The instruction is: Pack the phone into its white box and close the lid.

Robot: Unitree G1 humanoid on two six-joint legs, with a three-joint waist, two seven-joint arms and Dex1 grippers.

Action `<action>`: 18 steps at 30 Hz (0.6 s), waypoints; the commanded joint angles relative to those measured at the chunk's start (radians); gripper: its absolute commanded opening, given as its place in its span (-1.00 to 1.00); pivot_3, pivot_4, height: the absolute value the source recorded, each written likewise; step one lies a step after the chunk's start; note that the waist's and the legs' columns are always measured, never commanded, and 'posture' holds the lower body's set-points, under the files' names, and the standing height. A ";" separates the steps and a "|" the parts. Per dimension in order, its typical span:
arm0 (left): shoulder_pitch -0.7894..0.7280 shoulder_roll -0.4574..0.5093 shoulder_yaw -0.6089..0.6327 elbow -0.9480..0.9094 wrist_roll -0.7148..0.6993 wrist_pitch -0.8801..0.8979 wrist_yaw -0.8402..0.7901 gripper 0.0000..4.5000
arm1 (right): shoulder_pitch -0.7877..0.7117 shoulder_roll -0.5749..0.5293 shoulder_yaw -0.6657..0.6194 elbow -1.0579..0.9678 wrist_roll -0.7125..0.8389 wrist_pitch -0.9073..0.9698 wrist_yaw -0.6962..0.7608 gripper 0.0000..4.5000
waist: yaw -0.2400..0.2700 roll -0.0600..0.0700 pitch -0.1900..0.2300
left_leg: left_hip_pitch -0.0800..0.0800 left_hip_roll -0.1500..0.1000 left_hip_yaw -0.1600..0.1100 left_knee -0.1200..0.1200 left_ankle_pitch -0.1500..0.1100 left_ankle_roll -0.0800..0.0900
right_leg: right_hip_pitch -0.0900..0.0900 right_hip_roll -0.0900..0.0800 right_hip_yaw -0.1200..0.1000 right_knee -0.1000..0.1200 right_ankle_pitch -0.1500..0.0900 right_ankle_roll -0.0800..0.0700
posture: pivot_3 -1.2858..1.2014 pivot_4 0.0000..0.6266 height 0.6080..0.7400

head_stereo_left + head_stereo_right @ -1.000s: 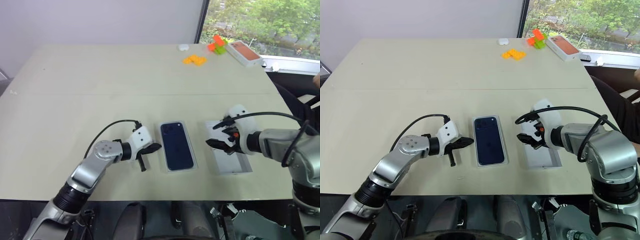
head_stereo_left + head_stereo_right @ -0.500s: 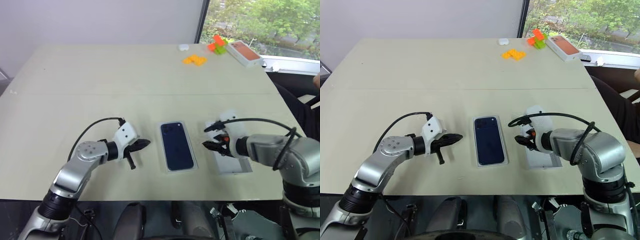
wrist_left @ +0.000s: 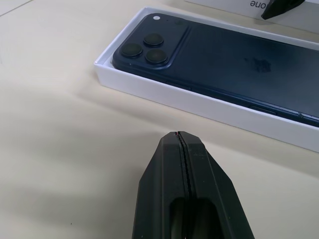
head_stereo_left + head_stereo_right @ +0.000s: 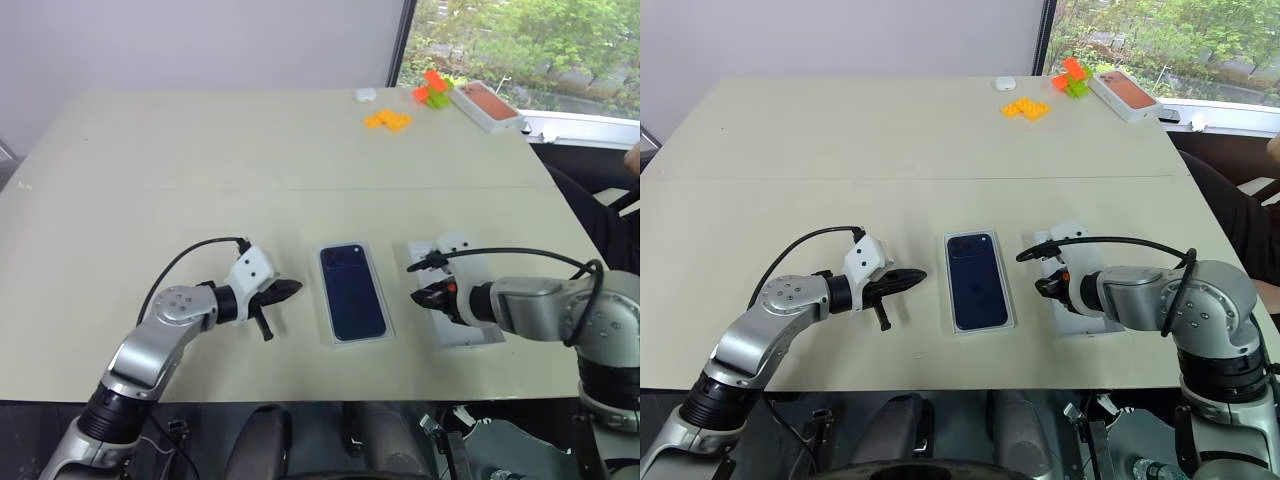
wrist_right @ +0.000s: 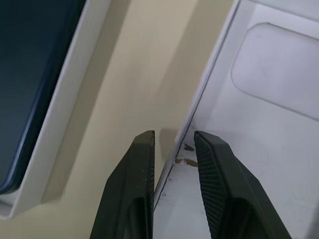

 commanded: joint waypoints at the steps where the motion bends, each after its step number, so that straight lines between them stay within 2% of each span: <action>1: 0.001 -0.004 0.023 -0.040 -0.017 -0.002 0.005 -1.00 | -0.010 -0.010 -0.022 0.014 0.118 0.007 -0.090 -0.65 | 0.000 0.000 0.000 | 0.000 0.000 0.000 0.000 0.000 0.000 | 0.000 0.000 0.000 0.000 0.000 0.000 | 0.03 -0.52 1.00; 3: 0.005 -0.002 0.026 -0.046 -0.024 0.000 0.003 -1.00 | -0.011 -0.009 -0.020 0.024 0.175 0.007 -0.140 -0.95 | -0.001 0.000 0.000 | 0.000 0.000 0.000 0.000 0.000 0.000 | 0.000 0.000 0.000 0.000 0.000 0.000 | 0.03 -0.52 1.00; 4: 0.007 -0.001 0.028 -0.048 -0.026 0.001 0.003 -1.00 | -0.014 -0.008 -0.020 0.029 0.199 0.007 -0.164 -0.98 | -0.002 0.000 0.000 | 0.000 0.000 0.000 0.000 0.000 0.000 | 0.000 0.000 0.000 0.000 0.000 0.000 | 0.03 -0.52 1.00; 8: 0.019 0.007 0.053 -0.049 -0.040 0.000 0.001 -1.00 | -0.054 -0.052 0.003 0.065 0.349 -0.060 -0.278 -0.98 | -0.002 0.000 0.000 | 0.000 0.000 0.000 0.000 0.000 0.000 | 0.000 0.000 0.000 0.000 0.000 0.000 | 0.03 -0.52 1.00; 11: 0.029 0.018 0.110 -0.043 -0.071 0.012 0.003 -1.00 | -0.146 -0.128 0.043 0.099 0.554 -0.211 -0.355 -0.98 | -0.005 0.000 0.000 | 0.000 0.001 0.001 0.000 0.000 0.000 | 0.000 0.001 0.000 0.000 0.000 0.000 | 0.03 -0.52 1.00; 13: 0.034 0.026 0.154 -0.028 -0.087 0.014 0.007 -1.00 | -0.211 -0.140 0.057 0.107 0.688 -0.329 -0.344 -0.98 | -0.007 0.000 0.000 | 0.000 0.002 0.001 0.000 0.000 0.000 | -0.001 0.001 0.000 0.000 0.000 0.000 | 0.03 -0.52 1.00; 15: 0.038 0.033 0.202 -0.008 -0.105 0.017 0.012 -1.00 | -0.223 -0.061 0.040 0.106 0.739 -0.435 -0.270 -0.98 | -0.006 0.000 0.000 | 0.000 0.004 0.001 0.000 0.000 0.000 | -0.001 0.004 0.000 0.000 0.000 0.001 | 0.03 -0.52 1.00; 18: 0.044 0.064 0.242 0.035 -0.087 -0.008 0.008 -1.00 | -0.208 0.127 0.035 0.078 0.743 -0.546 -0.173 -0.98 | -0.002 0.000 0.000 | 0.000 0.008 -0.001 0.000 -0.001 0.002 | 0.000 0.010 0.001 -0.001 0.000 0.000 | 0.03 -0.52 1.00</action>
